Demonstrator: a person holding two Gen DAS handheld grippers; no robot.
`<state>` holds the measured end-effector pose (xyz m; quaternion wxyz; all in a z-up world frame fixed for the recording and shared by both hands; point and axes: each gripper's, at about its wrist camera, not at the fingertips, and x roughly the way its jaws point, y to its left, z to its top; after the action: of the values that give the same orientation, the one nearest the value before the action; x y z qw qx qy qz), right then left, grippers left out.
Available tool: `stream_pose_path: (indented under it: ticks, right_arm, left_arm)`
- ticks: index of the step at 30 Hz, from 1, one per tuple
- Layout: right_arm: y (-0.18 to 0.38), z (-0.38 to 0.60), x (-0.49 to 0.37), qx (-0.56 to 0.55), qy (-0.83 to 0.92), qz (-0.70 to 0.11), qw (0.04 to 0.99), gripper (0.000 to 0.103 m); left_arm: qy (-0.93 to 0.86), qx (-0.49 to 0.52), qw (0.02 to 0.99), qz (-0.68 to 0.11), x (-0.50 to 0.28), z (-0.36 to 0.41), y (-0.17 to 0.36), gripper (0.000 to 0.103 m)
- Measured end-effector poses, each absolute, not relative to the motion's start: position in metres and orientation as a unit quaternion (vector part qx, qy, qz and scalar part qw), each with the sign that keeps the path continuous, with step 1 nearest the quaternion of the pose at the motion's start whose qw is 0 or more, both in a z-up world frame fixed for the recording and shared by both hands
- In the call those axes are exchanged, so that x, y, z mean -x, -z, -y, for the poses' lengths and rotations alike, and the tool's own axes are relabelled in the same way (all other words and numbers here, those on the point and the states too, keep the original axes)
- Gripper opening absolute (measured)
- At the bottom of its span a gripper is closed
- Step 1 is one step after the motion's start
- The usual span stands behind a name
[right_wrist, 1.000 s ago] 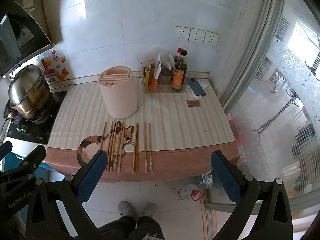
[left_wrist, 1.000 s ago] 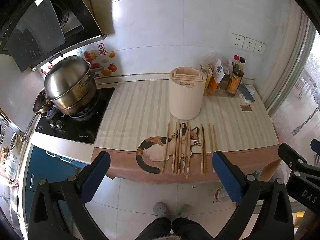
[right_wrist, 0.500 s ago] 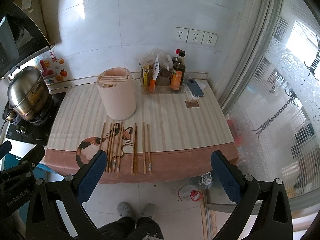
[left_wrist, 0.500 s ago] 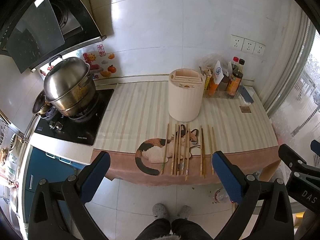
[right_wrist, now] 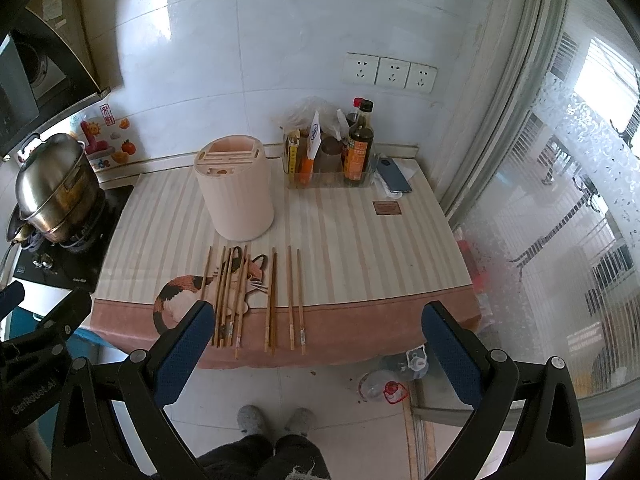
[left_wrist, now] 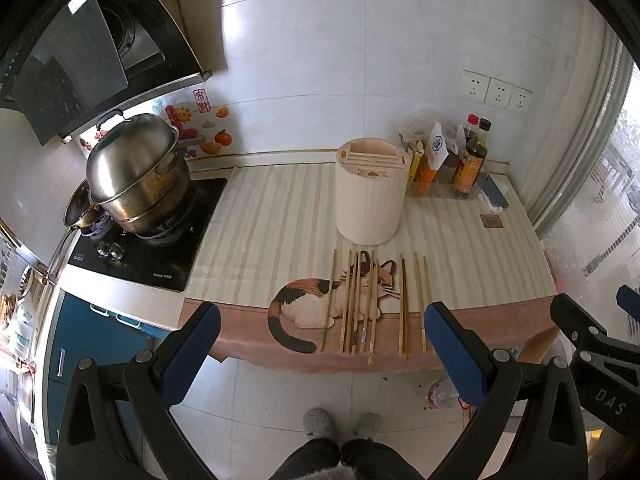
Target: Organize utensils
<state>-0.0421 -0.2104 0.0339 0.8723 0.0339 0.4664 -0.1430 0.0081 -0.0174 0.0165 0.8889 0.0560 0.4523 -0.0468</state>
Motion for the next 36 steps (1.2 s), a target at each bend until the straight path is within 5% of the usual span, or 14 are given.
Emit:
stream_pose_path:
  ticks: [13,17,21,24,32,36]
  right_arm:
    - [0.056,0.254,-0.013,-0.078,0.143,-0.48,0.862,0.103]
    - [0.11,0.265,-0.041,-0.09,0.136,-0.519,0.839,0.09]
    - [0.172,0.271,-0.068,-0.105,0.119,-0.565,0.809,0.064]
    - [0.218,0.278,-0.091,-0.129,0.122,-0.601,0.779,0.047]
    - [0.282,0.282,-0.136,-0.146,0.143,-0.658,0.725,0.045]
    - [0.309,0.28,-0.155,-0.122,0.149,-0.688,0.7,0.045]
  left_arm:
    - [-0.029,-0.108,0.888,-0.445,-0.093,0.025,0.085,0.103]
    - [-0.05,-0.11,0.855,-0.504,-0.136,0.01,0.148,0.103]
    - [-0.042,-0.102,0.818,-0.564,-0.168,-0.007,0.205,0.092]
    - [-0.004,-0.088,0.786,-0.613,-0.19,-0.009,0.245,0.069]
    - [0.087,-0.107,0.719,-0.682,-0.231,0.029,0.321,0.055]
    - [0.1,-0.125,0.703,-0.693,-0.239,0.04,0.341,0.034]
